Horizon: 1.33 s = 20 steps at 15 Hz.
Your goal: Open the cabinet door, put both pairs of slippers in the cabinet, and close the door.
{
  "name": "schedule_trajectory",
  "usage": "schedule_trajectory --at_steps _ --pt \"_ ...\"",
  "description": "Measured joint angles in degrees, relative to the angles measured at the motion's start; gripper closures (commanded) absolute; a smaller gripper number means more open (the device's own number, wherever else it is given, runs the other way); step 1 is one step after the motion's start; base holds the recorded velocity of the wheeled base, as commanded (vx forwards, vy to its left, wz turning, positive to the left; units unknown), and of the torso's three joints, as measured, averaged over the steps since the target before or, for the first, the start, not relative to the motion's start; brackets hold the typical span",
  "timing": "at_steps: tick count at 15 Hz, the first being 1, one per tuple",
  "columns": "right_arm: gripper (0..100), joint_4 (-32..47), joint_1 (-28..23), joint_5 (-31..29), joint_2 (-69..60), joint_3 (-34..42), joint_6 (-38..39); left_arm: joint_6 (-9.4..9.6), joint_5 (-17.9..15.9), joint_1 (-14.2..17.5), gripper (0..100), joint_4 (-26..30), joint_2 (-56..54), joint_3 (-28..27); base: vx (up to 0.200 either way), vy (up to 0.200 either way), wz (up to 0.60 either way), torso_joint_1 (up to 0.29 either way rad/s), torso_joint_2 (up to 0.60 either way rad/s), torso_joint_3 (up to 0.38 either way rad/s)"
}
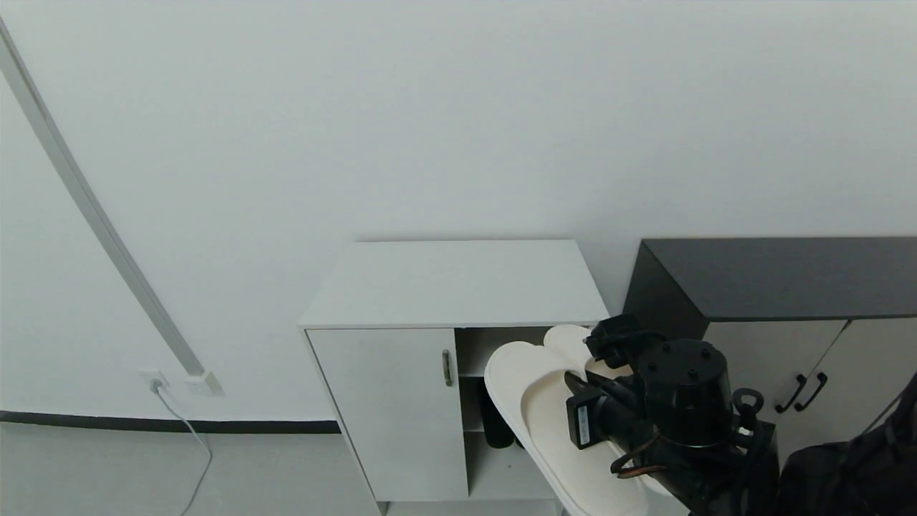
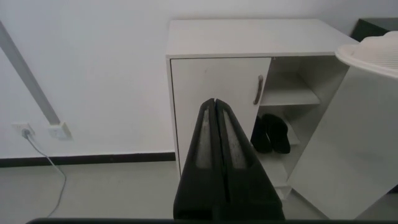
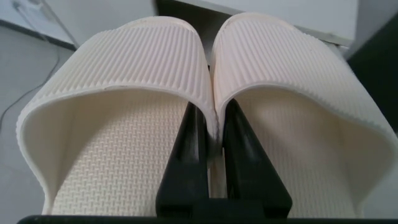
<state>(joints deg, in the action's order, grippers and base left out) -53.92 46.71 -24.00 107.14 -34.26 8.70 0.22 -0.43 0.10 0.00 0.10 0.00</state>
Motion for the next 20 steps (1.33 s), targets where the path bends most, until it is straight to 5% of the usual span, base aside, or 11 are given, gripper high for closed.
schedule_trajectory --at_steps 13,20 --pt "100 -0.02 0.59 -0.09 0.27 0.8 -0.01 -0.04 -0.01 -0.05 100 0.0 0.0 0.0 0.0 0.0 0.0 0.0 0.0 0.0" --pt "100 -0.2 1.02 0.0 0.83 1.1 -0.01 -0.06 -0.01 -0.02 100 0.0 0.0 0.0 0.0 0.0 0.0 -0.142 0.32 0.177"
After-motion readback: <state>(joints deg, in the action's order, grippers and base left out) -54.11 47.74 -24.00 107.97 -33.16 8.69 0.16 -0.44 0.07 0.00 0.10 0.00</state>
